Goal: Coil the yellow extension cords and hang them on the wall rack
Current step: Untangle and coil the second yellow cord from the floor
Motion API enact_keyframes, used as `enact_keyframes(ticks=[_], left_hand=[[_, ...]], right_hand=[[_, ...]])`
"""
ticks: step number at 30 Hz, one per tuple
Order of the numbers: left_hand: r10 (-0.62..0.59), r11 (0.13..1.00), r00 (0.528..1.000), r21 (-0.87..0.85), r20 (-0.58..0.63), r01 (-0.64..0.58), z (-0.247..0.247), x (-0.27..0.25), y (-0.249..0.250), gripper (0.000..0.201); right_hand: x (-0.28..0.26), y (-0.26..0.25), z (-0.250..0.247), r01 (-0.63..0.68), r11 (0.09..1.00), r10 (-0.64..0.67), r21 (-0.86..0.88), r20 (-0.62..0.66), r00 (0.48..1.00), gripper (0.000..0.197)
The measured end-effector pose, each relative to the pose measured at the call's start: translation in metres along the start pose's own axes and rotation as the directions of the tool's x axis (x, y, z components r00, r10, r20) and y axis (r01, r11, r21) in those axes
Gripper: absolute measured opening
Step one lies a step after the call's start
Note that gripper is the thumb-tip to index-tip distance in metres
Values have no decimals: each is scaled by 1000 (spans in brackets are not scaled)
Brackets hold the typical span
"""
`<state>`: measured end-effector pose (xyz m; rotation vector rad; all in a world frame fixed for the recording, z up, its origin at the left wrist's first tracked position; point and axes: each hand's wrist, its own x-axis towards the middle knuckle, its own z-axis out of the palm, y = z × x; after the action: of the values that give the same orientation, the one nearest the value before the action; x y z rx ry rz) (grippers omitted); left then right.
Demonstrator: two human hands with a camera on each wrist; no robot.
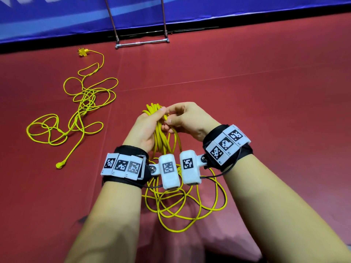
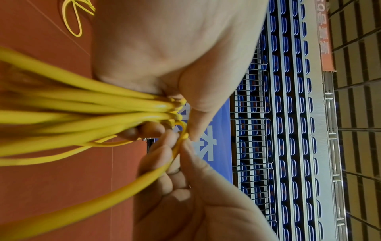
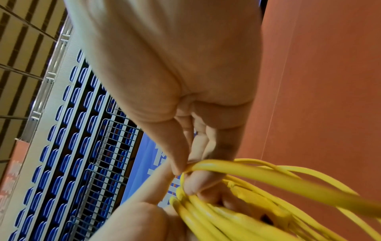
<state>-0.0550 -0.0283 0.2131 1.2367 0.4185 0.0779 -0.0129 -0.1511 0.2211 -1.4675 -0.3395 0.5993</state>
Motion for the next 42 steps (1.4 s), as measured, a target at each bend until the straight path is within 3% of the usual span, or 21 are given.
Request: enact_keyframes(ticks=[2, 7, 13, 17, 21, 24, 30, 34, 38, 42], left_hand=[[-5, 1000, 1000, -11, 19, 5, 0, -2, 1, 18], [-25, 999, 999, -36, 35, 26, -4, 0, -1, 15], [-99, 988, 994, -125, -48, 92, -7, 6, -1, 24], [-163, 962, 982, -235, -92, 137, -18, 13, 1, 37], [-131, 894, 970, -447, -203, 28, -33, 21, 9, 33], [-105, 823, 968, -567, -228, -45, -49, 23, 20, 30], [-3, 832, 944, -525, -330, -181, -78, 19, 45, 24], [49, 828, 921, -500, -387, -254, -84, 9, 58, 23], [91, 865, 899, -414, -428, -284, -75, 1, 62, 25], [86, 906, 919, -354, -386, -234, -67, -2, 56, 23]], right_hand=[[0, -1, 0, 10, 1000, -10, 1, -33, 999, 18], [0, 1, 2, 30, 999, -31, -28, -56, 998, 20], [-4, 1, 5, -36, 998, 40, -43, 105, 994, 33], [-4, 3, 4, -70, 993, 85, -99, 154, 984, 21], [-4, 10, -2, -85, 966, 156, -243, 289, 945, 11], [-3, 18, -12, -59, 932, 183, -358, 323, 928, 14], [2, 49, -47, -168, 760, 328, -628, 147, 933, 8], [-1, 64, -74, -273, 581, 420, -766, -6, 908, 13], [-5, 68, -80, -349, 582, 413, -735, -104, 905, 30], [-2, 60, -76, -370, 443, 322, -816, -241, 916, 49]])
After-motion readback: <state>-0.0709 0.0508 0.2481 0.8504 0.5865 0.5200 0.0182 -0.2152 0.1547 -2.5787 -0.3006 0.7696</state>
